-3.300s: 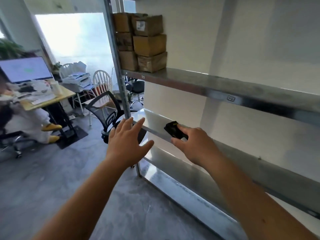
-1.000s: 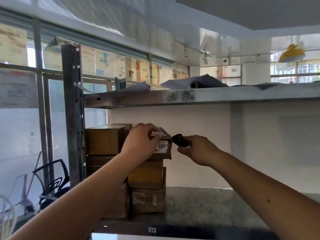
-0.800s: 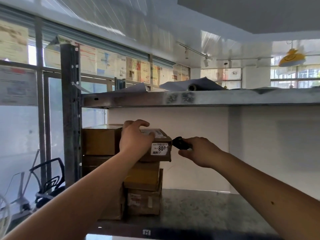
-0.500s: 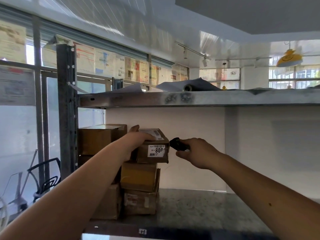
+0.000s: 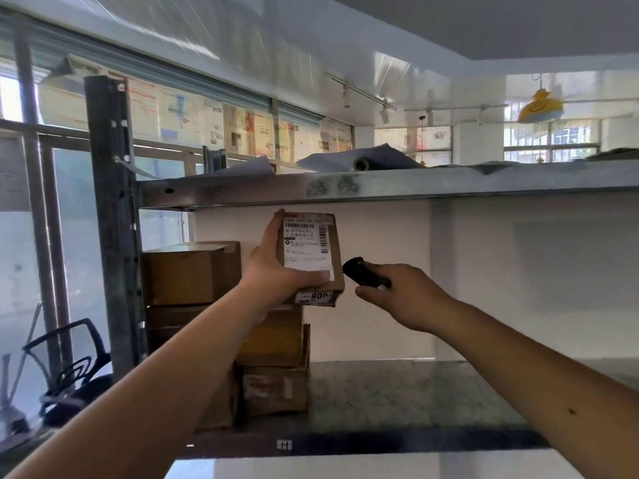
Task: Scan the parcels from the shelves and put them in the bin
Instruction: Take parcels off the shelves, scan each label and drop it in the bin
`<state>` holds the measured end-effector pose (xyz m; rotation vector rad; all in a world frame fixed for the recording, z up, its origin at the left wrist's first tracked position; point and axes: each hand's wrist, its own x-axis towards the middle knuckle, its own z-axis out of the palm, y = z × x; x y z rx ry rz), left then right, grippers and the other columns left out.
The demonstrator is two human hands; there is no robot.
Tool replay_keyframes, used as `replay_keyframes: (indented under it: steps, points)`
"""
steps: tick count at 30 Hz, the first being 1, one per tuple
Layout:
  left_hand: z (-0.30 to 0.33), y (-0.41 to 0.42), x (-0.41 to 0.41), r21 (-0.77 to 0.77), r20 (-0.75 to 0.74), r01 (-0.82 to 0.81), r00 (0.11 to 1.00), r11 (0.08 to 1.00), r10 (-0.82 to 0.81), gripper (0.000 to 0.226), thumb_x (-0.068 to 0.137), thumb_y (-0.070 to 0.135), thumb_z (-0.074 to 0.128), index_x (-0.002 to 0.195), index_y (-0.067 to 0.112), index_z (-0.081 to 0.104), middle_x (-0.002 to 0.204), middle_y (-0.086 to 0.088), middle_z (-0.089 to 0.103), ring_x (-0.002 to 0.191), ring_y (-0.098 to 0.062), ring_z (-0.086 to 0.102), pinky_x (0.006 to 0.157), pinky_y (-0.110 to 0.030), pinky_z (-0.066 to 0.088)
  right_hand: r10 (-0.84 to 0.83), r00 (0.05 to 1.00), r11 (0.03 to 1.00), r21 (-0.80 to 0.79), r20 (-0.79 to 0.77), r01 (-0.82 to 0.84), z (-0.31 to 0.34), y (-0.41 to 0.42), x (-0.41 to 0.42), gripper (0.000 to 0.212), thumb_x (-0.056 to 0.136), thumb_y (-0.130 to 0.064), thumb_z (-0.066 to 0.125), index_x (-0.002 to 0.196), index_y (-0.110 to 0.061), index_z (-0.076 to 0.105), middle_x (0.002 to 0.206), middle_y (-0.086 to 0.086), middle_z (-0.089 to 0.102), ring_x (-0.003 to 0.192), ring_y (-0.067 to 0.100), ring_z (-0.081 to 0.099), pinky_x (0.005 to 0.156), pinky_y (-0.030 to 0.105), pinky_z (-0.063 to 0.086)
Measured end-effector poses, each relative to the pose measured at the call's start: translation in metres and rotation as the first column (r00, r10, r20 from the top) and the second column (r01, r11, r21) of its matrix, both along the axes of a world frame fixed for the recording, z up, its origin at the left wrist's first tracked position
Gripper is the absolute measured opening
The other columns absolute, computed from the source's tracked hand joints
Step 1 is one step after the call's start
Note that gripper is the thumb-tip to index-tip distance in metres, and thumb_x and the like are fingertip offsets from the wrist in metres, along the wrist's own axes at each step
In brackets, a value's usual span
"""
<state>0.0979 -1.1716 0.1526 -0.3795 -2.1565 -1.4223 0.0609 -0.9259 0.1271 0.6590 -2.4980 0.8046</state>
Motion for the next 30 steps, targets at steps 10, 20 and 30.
replay_keyframes:
  steps: [10, 20, 30]
  points:
    - [-0.020, 0.045, 0.012, -0.132, -0.042, 0.190, 0.979, 0.973, -0.197, 0.145, 0.047, 0.039, 0.103, 0.163, 0.038, 0.017, 0.134, 0.021, 0.055, 0.122, -0.001, 0.056, 0.113, -0.042, 0.049, -0.151, 0.986, 0.987, -0.041, 0.073, 0.154, -0.039, 0.050, 0.065, 0.056, 0.105, -0.047, 0.054, 0.157, -0.043, 0.035, 0.119, -0.005, 0.065, 0.095, 0.005, 0.061, 0.084, 0.022, 0.052]
    - [-0.095, 0.130, 0.041, -0.200, 0.023, 0.275, 0.961, 0.940, -0.276, 0.147, 0.040, 0.060, 0.099, 0.158, 0.053, 0.011, 0.149, 0.015, 0.046, 0.140, -0.020, 0.047, 0.114, -0.054, 0.046, -0.448, 0.885, 0.891, 0.149, 0.124, 0.430, -0.107, 0.122, 0.146, 0.060, 0.103, -0.063, 0.040, 0.158, -0.056, 0.017, 0.107, -0.001, 0.048, 0.092, 0.017, 0.055, 0.079, 0.031, 0.049]
    - [-0.210, 0.204, 0.150, -0.116, 0.122, 0.146, 0.984, 0.982, -0.132, 0.148, 0.050, 0.044, 0.105, 0.161, 0.051, 0.009, 0.156, 0.006, 0.030, 0.134, -0.005, 0.036, 0.114, -0.032, 0.036, -0.424, 0.873, 0.899, 0.230, 0.240, 0.373, -0.206, 0.197, 0.218, 0.063, 0.101, -0.066, 0.041, 0.159, -0.049, 0.022, 0.106, 0.002, 0.046, 0.091, 0.022, 0.054, 0.081, 0.038, 0.053]
